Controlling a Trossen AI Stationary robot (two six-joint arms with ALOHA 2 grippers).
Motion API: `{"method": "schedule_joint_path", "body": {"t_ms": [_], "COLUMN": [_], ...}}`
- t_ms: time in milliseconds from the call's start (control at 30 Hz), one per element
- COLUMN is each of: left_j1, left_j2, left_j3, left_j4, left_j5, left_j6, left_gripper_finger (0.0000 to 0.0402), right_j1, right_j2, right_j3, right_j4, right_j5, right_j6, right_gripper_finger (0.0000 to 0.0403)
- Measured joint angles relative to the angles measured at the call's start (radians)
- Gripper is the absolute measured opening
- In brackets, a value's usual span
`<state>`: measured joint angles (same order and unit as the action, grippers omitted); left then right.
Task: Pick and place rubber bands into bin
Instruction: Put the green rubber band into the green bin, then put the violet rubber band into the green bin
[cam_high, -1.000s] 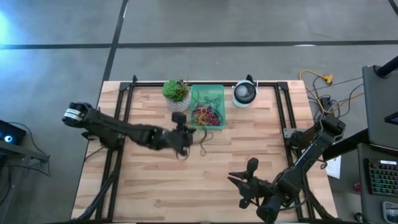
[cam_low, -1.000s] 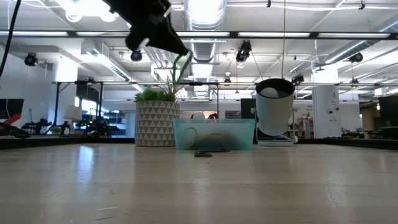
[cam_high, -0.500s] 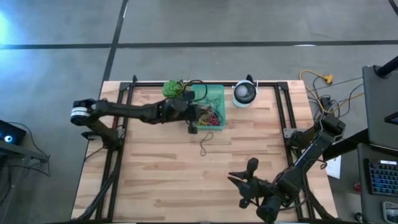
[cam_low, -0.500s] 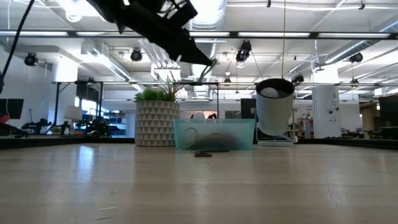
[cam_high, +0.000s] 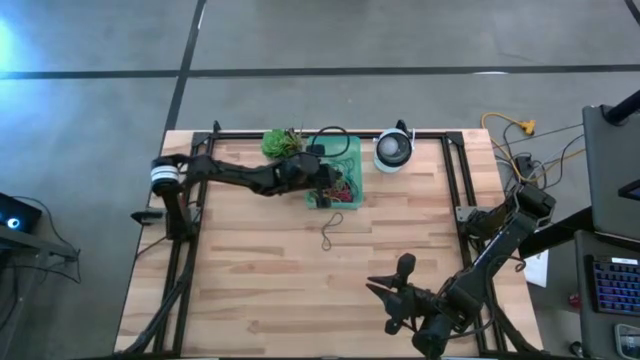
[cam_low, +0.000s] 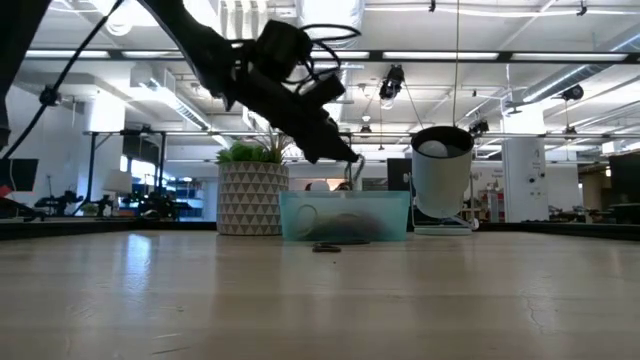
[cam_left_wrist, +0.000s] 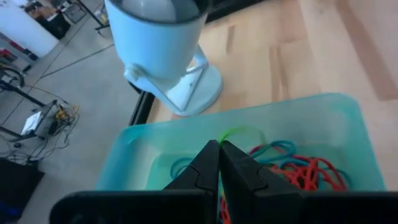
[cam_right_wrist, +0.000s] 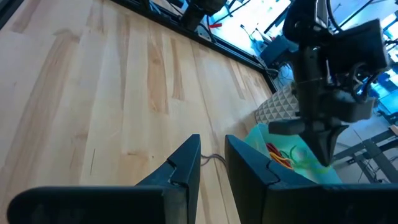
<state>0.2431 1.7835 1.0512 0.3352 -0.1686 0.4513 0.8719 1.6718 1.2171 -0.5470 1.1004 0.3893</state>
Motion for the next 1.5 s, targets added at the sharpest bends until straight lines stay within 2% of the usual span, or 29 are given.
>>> {"method": "schedule_joint_path", "body": {"t_ms": [233,567,733,800,900,1000,1067,1300,1500], "left_j1": [0.006,0.006,-0.007,-0.015,-0.018,-0.027,-0.042,-0.132,-0.177], "left_j2": [0.020,0.002,-0.056,-0.085,-0.131,-0.150,-0.150,-0.065,0.013], "left_j3": [0.000,-0.001,-0.002,-0.005,-0.016,-0.026,-0.037,-0.044,-0.032], "left_j4": [-0.005,-0.018,-0.161,-0.261,-0.416,-0.475,-0.492,-0.485,-0.485], "left_j5": [-0.035,-0.015,-0.011,0.034,0.205,0.389,0.460,0.472,0.411], "left_j6": [-0.068,-0.105,-0.107,-0.107,-0.109,-0.114,-0.124,-0.042,-0.042], "left_gripper_finger": [0.0004,0.0092,0.0113,0.0114,0.0114,0.0115,0.0115,0.0114,0.0114], "right_j1": [0.000,0.000,0.000,0.000,-0.001,-0.011,-0.022,-0.047,-0.046], "right_j2": [0.000,0.000,0.000,0.000,0.000,0.000,0.000,0.000,0.000], "right_j3": [-0.009,-0.011,-0.021,-0.035,-0.063,-0.085,-0.096,-0.111,-0.112], "right_j4": [0.000,0.002,0.006,0.007,0.005,0.004,0.009,0.012,0.013], "right_j5": [0.000,0.000,0.000,0.000,0.000,0.000,0.001,0.001,0.001], "right_j6": [0.001,0.004,0.013,0.026,0.047,0.056,0.057,0.057,0.057], "right_gripper_finger": [0.0068,0.0068,0.0068,0.0068,0.0068,0.0068,0.0068,0.0068,0.0068]}}
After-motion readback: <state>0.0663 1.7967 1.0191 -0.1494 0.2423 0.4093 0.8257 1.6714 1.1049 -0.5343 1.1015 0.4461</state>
